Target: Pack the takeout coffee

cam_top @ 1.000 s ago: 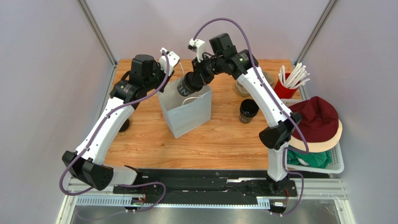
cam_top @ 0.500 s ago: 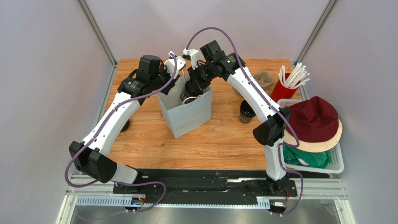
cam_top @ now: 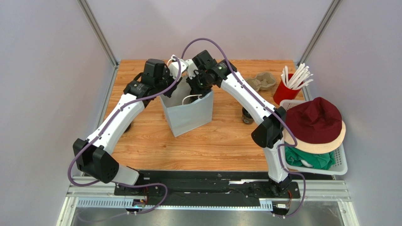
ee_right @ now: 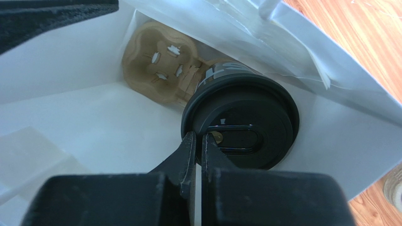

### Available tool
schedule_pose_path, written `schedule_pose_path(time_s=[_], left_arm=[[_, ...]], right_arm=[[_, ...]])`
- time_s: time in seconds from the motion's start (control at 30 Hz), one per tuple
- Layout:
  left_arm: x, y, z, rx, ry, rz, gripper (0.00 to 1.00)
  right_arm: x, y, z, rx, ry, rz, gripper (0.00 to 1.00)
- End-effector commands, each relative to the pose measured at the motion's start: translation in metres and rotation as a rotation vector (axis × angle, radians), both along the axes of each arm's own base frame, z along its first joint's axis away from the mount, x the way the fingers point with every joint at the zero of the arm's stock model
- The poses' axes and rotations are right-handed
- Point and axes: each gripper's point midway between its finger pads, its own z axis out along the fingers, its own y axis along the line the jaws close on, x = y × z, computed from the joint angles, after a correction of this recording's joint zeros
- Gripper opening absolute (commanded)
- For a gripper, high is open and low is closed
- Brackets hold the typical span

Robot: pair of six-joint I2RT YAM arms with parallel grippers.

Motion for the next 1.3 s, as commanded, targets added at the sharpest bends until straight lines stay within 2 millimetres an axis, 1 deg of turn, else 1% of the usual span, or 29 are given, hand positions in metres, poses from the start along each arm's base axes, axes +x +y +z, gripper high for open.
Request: schedule_pose_path(time_s=[0.0,0.1,0.17,0.27,0.4,0.5,0.57,0.63,0.73,0.8,0.83,0.9,0.93,0.97,1.0,1.03,1.07,1.1,1.2,1.27], left_arm=[[0.003,0.000,0.025,-0.079,-0.070,0.044,0.31],[0.000,-0.001,0.025,-0.098,-0.063,0.047,0.31],[-0.002,-0.003,0.026,-0.111,-0.059,0.039,0.30],[-0.007,-0.005,0.022,-0.126,-0.040,0.031,0.29],[-0.009,-0.005,0.019,-0.127,-0.032,0.032,0.28],[-0.010,-0.006,0.017,-0.136,-0.025,0.033,0.28],[-0.011,-0.008,0.016,-0.148,-0.016,0.029,0.28],[-0.013,-0.010,0.015,-0.157,-0.007,0.024,0.28],[-0.014,-0.010,0.012,-0.163,0.004,0.026,0.28],[-0.014,-0.010,0.010,-0.163,0.008,0.027,0.27],[-0.015,-0.010,0.008,-0.164,0.012,0.028,0.27],[-0.014,-0.011,0.006,-0.166,0.015,0.029,0.27],[-0.014,-0.011,0.005,-0.169,0.019,0.032,0.27],[-0.015,-0.011,0.005,-0.172,0.019,0.032,0.27],[-0.016,-0.012,0.005,-0.176,0.024,0.028,0.27],[-0.016,-0.013,0.004,-0.178,0.027,0.029,0.27],[-0.016,-0.013,0.004,-0.183,0.028,0.028,0.27],[-0.017,-0.013,0.004,-0.183,0.028,0.027,0.27],[-0.018,-0.013,0.006,-0.191,0.026,0.030,0.27],[-0.019,-0.013,0.006,-0.195,0.025,0.034,0.27]], right_arm=[[0.006,-0.004,-0.017,-0.068,-0.009,-0.022,0.00],[0.006,-0.005,-0.025,-0.084,0.010,-0.025,0.00],[0.002,-0.001,-0.025,-0.058,0.037,-0.005,0.00],[-0.006,0.008,-0.011,0.014,0.062,0.028,0.00],[-0.015,0.015,0.015,0.114,0.079,0.064,0.00],[-0.012,0.014,0.023,0.134,0.070,0.043,0.00],[-0.005,0.010,0.020,0.103,0.040,-0.002,0.00],[0.006,0.003,0.011,0.046,0.003,-0.047,0.00],[0.013,-0.003,0.000,-0.004,-0.011,-0.079,0.00],[0.014,-0.004,0.000,-0.009,-0.018,-0.081,0.00],[0.013,-0.003,0.003,0.000,-0.021,-0.073,0.00],[0.010,0.001,0.015,0.032,-0.031,-0.052,0.00],[0.006,0.005,0.022,0.063,-0.028,-0.023,0.00],[0.004,0.007,0.035,0.088,-0.049,-0.013,0.00],[0.003,0.009,0.043,0.108,-0.065,-0.004,0.00],[-0.002,0.013,0.050,0.128,-0.075,0.025,0.00],[-0.004,0.015,0.063,0.150,-0.095,0.032,0.00],[-0.004,0.016,0.068,0.163,-0.107,0.034,0.00],[-0.011,0.026,0.074,0.170,-0.131,0.055,0.00],[-0.008,0.028,0.067,0.126,-0.160,0.039,0.00]])
